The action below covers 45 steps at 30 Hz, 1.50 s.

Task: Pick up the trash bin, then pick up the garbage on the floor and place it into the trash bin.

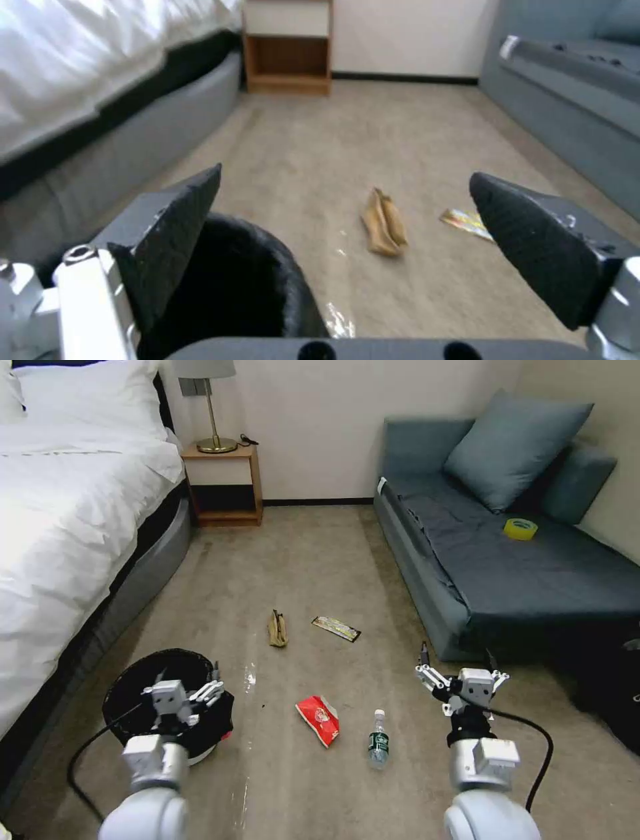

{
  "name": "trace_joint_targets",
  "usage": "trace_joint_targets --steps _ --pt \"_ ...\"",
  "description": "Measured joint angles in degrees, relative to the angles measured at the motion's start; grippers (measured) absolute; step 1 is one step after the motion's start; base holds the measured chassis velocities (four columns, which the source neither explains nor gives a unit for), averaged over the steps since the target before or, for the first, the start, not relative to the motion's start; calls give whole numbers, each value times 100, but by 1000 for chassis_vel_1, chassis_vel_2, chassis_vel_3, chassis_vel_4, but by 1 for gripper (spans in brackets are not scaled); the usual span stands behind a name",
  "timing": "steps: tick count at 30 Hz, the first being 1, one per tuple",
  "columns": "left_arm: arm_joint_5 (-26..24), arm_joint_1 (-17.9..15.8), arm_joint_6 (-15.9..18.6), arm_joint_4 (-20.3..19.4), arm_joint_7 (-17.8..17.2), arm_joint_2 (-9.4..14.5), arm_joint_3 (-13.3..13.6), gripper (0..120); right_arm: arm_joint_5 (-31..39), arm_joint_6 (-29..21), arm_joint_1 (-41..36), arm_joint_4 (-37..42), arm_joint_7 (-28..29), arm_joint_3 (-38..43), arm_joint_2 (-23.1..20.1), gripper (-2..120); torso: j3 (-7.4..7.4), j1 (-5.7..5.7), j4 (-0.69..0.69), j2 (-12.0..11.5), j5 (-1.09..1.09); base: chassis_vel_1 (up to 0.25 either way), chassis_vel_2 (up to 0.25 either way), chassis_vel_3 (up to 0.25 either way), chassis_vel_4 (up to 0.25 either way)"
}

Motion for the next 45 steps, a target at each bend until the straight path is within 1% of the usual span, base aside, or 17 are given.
trace_joint_targets --steps 1,2,3,5,7,10,11,15,16,19,20,22,24,30,35,42,45 --pt "-59 4 48 -73 -9 120 -93 100 141 -35 19 10 25 58 -72 100 0 0 1 0 4 0 0 0 0" --pt "-175 34 104 -133 -29 252 -165 100 227 -41 5 25 59 70 -142 100 0 0 2 0 -3 0 0 0 0" --pt "-175 34 104 -133 -29 252 -165 100 227 -41 5 25 59 70 -142 100 0 0 2 0 -3 0 0 0 0" --pt "-413 100 197 -263 -103 460 -245 100 320 -41 -30 54 109 89 -232 100 0 0 1 0 1 0 0 0 0" --pt "-464 125 214 -291 -132 534 -281 100 363 -41 -35 70 124 115 -271 100 0 0 1 0 -1 0 0 0 0" --pt "-729 150 374 -344 -341 761 -518 100 474 -41 -40 97 156 208 -402 100 0 0 1 0 -3 0 0 0 0" --pt "-729 150 374 -344 -341 761 -518 100 474 -41 -40 97 156 208 -402 100 0 0 1 0 -3 0 0 0 0" --pt "-1492 17 1071 -326 -774 1085 -1167 100 542 -35 9 84 188 244 -486 100 0 0 2 0 -3 0 0 0 0" --pt "-1492 17 1071 -326 -774 1085 -1167 100 542 -35 9 84 188 244 -486 100 0 0 2 0 -3 0 0 0 0" --pt "-2436 -262 1928 56 -1267 1496 -1679 100 546 -34 82 45 190 197 -508 100 0 0 1 0 -3 0 0 0 0" --pt "-2436 -262 1928 56 -1267 1496 -1679 100 546 -34 82 45 190 197 -508 100 0 0 1 0 -3 0 0 0 0" --pt "-2856 -396 2214 353 -1466 1763 -1841 100 554 -38 124 32 190 181 -532 100 0 0 2 0 -5 0 0 0 0" --pt "-3253 -515 2422 623 -1664 2021 -1864 100 574 -49 170 24 188 176 -564 100 0 0 1 0 -3 0 0 0 0" --pt "-3782 -908 2797 1120 -2059 2279 -1703 100 601 -55 247 0 186 177 -609 100 0 0 1 0 -2 0 0 0 0" --pt "-4010 -1157 2848 1440 -2334 2359 -1521 100 622 -51 286 -18 186 209 -630 100 0 0 1 0 -2 0 0 0 0" --pt "-4047 -1303 2845 1876 -2412 2373 -1354 100 645 -22 312 -58 197 245 -650 100 0 0 1 0 -2 0 0 0 0" --pt "-4054 -1354 2830 2184 -2430 2362 -1264 100 648 -11 347 -80 204 247 -646 100 0 0 1 0 -2 0 0 0 0"
